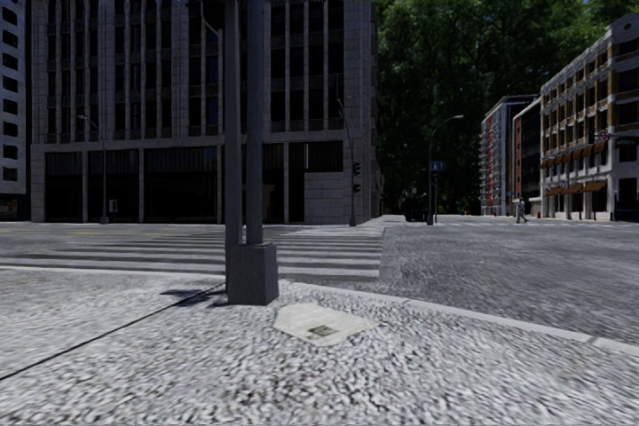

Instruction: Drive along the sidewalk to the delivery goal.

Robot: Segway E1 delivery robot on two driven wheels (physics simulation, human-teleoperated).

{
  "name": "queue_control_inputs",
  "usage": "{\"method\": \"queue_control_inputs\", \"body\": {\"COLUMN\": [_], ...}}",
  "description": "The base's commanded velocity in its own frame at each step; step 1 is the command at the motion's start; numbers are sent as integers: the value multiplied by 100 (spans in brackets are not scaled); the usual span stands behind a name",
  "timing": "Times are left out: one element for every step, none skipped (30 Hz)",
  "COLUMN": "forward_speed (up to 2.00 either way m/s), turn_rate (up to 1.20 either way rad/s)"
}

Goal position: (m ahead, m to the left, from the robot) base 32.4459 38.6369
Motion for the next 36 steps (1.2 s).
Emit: {"method": "queue_control_inputs", "body": {"forward_speed": [148, 148, 148, 148, 148, 148, 148, 148, 148, 148, 148, 148, 148, 148, 148, 148, 148, 148, 148, 148, 148, 148, 148, 148, 148, 148, 148, 148, 148, 148, 148, 148, 148, 148, 148, 148], "turn_rate": [53, 53, 54, 55, 57, 57, 59, 59, 62, 63, 63, 63, 63, 63, 63, 64, 64, 64, 64, 64, 64, 64, 66, 67, 67, 67, 67, 67, 67, 67, 67, 67, 67, 67, 67, 67]}}
